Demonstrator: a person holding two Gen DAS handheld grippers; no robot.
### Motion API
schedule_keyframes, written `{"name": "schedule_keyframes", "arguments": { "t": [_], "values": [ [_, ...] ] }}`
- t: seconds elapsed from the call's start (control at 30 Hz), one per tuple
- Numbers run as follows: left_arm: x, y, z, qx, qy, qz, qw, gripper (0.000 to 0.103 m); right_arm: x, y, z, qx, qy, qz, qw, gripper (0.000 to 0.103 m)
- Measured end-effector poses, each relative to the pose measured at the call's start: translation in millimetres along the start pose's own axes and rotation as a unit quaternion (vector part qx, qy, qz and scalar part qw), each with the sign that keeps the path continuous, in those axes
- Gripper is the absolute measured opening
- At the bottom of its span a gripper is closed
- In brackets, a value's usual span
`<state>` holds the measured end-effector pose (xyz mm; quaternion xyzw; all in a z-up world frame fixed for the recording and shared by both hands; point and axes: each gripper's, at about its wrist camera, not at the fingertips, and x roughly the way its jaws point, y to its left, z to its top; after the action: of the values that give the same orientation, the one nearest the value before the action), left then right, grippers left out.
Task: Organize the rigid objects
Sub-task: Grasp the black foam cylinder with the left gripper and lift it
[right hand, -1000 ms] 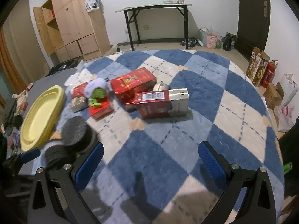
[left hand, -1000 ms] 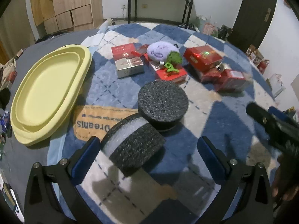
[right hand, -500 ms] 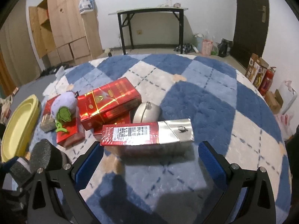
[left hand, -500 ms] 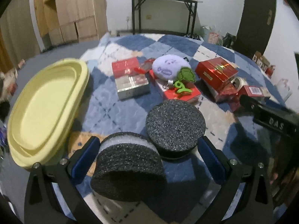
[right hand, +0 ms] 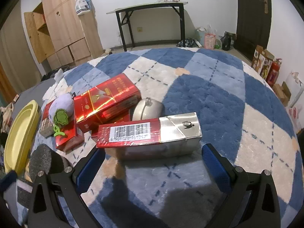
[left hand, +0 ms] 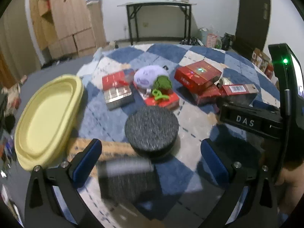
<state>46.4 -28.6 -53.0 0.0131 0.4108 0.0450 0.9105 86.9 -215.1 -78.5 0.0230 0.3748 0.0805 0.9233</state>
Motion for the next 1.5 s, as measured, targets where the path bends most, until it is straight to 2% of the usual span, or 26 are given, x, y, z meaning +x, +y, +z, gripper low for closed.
{"name": "schedule_keyframes", "arguments": {
  "t": [0.13,0.23,0.3,0.37,0.43,0.5,0.6,0.7,0.83,0.93,1.03,1.1,1.2,1.3,1.33,1.37,1.43,1.5],
  "values": [
    [14.6,10.6,19.4,-0.005,0.034,-0.023,0.9992,0.103,0.1,1.2,2.8,0.003,0.003,0.004,1.000,0.103],
    [14.0,35.0,51.6,-0.032,0.043,-0.061,0.9967,0.103,-4.8,-2.5,3.3,0.012,-0.001,0.008,1.000,0.103],
    [11.9,45.8,69.8,-0.036,0.053,-0.067,0.9957,0.103,-9.0,-4.7,3.6,0.016,-0.003,0.011,1.000,0.103],
    [14.4,52.0,82.4,-0.026,0.086,-0.082,0.9926,0.103,-13.5,-6.3,3.7,0.022,-0.008,0.011,1.000,0.103],
    [10.8,55.0,74.0,-0.032,0.080,-0.098,0.9915,0.103,-16.5,-7.1,3.0,0.024,-0.011,0.009,1.000,0.103],
    [13.8,52.9,53.2,-0.045,0.079,-0.099,0.9910,0.103,-16.9,-6.7,1.2,0.025,-0.010,0.010,1.000,0.103],
    [33.6,43.7,23.5,-0.052,0.106,-0.099,0.9881,0.103,-14.3,-6.3,3.1,0.039,0.007,0.015,0.999,0.103],
    [42.1,39.5,10.8,-0.038,0.117,-0.063,0.9904,0.103,-16.1,-3.3,5.3,0.037,0.006,0.016,0.999,0.103],
    [18.7,53.9,-10.0,-0.092,0.099,-0.041,0.9900,0.103,-14.2,-1.5,1.8,0.030,0.004,0.003,1.000,0.103],
    [12.0,56.7,-21.3,-0.121,0.121,-0.048,0.9840,0.103,-6.6,-3.3,-0.3,0.040,0.014,0.001,0.999,0.103],
    [18.4,50.3,-25.3,-0.110,0.128,-0.054,0.9843,0.103,-4.4,-6.1,-1.3,0.043,0.016,0.000,0.999,0.103],
    [26.0,49.7,-29.2,-0.111,0.139,-0.039,0.9833,0.103,-4.3,-7.7,0.0,0.046,0.015,0.004,0.999,0.103],
    [32.5,59.2,-34.2,-0.147,0.155,-0.038,0.9762,0.103,-4.5,-8.8,1.7,0.047,0.013,0.007,0.999,0.103],
    [37.4,64.3,-34.3,-0.156,0.161,-0.047,0.9733,0.102,-3.5,-4.9,4.2,0.034,0.009,0.002,0.999,0.103],
    [37.9,64.9,-34.2,-0.155,0.162,-0.052,0.9732,0.095,-3.0,-2.4,4.4,0.028,0.009,0.001,1.000,0.103],
    [38.0,65.0,-34.4,-0.154,0.164,-0.056,0.9728,0.081,-1.6,-0.8,4.6,0.023,0.011,-0.001,1.000,0.103],
    [37.7,65.5,-35.0,-0.157,0.166,-0.074,0.9708,0.070,-0.2,0.2,4.4,0.021,0.007,-0.015,1.000,0.103],
    [36.0,63.6,-34.6,-0.151,0.166,-0.075,0.9717,0.069,2.3,1.2,5.2,0.011,0.000,-0.015,1.000,0.100]
  ]
}}
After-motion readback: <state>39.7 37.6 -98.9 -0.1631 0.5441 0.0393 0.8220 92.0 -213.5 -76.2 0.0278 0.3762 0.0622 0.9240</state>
